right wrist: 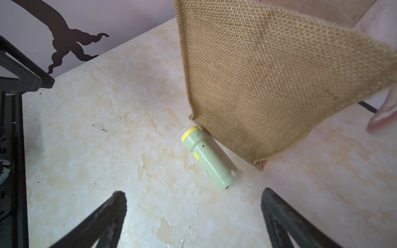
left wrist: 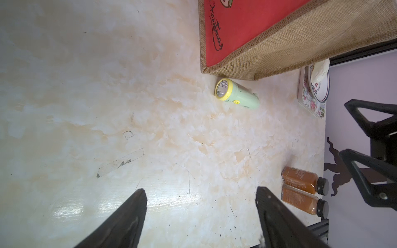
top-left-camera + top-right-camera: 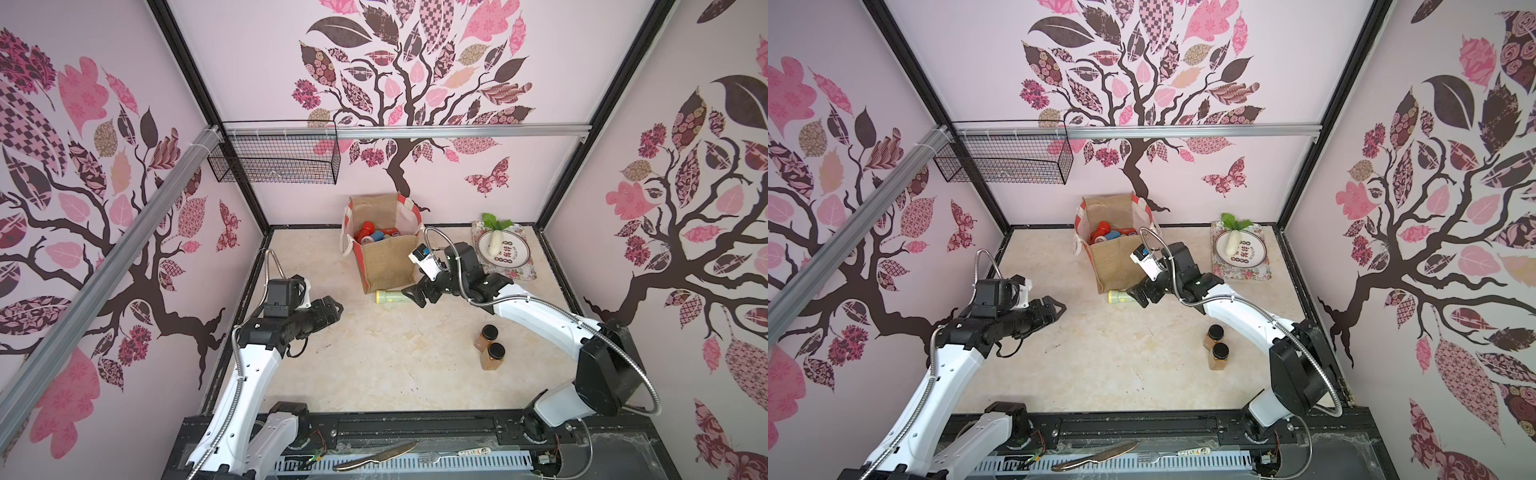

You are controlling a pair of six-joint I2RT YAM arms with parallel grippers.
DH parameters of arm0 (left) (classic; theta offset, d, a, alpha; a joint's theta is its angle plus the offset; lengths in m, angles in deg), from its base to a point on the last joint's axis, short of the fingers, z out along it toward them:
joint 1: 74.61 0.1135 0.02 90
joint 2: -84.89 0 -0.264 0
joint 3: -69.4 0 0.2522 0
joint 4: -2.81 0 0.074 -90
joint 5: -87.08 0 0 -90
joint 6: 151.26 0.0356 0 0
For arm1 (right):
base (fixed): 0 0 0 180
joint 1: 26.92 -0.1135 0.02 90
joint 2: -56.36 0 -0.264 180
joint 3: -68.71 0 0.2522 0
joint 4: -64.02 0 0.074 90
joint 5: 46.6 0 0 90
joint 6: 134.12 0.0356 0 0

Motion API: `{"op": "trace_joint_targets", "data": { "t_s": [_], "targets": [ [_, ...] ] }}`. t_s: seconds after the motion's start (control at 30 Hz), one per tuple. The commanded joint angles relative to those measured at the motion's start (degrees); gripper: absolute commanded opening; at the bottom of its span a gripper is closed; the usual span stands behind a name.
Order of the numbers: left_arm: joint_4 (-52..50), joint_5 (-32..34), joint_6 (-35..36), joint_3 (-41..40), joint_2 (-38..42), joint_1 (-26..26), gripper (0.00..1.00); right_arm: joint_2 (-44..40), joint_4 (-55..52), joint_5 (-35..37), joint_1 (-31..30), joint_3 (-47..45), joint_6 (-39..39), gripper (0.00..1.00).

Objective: Put the flashlights into the tote bags
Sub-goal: Adjust the flashlight at the center of the board.

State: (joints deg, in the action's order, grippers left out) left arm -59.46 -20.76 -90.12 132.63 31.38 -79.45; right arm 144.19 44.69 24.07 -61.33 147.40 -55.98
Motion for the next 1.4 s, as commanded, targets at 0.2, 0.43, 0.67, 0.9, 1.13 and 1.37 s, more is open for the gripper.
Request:
{"op": "trace_joint_targets", "data": {
  "t_s": [0.2, 0.43, 0.67, 0.9, 1.13, 1.37],
  "targets": [
    [-7.3, 4.8, 0.6, 1.7, -2.6, -0.6, 0.83, 3.2, 7.1, -1.2, -0.3, -3.7, -3.7, 1.0],
    [-7.4, 4.1, -1.2, 1.1, -1.9, -0.6, 0.83, 6.1, 9.0, -2.5, -0.2, -3.2, -4.1, 1.0],
    [-7.6, 2.6, -1.8, 1.7, -1.2, -0.6, 0.83, 10.9, 10.9, -2.3, -0.2, -1.8, -6.2, 0.99],
    [-7.8, 1.2, -2.6, 1.1, 0.3, -0.7, 0.83, 16.5, 12.7, -3.8, 0.0, 1.3, -6.9, 1.0],
    [-8.4, 0.0, -2.5, 1.6, 1.7, -0.7, 0.83, 21.2, 13.8, -6.6, 1.7, 3.5, -6.7, 0.99],
    [-8.8, -0.8, -2.9, 1.2, 2.8, -0.7, 0.83, 25.3, 14.2, -9.1, 3.1, 6.2, -6.3, 1.0]
  ]
}}
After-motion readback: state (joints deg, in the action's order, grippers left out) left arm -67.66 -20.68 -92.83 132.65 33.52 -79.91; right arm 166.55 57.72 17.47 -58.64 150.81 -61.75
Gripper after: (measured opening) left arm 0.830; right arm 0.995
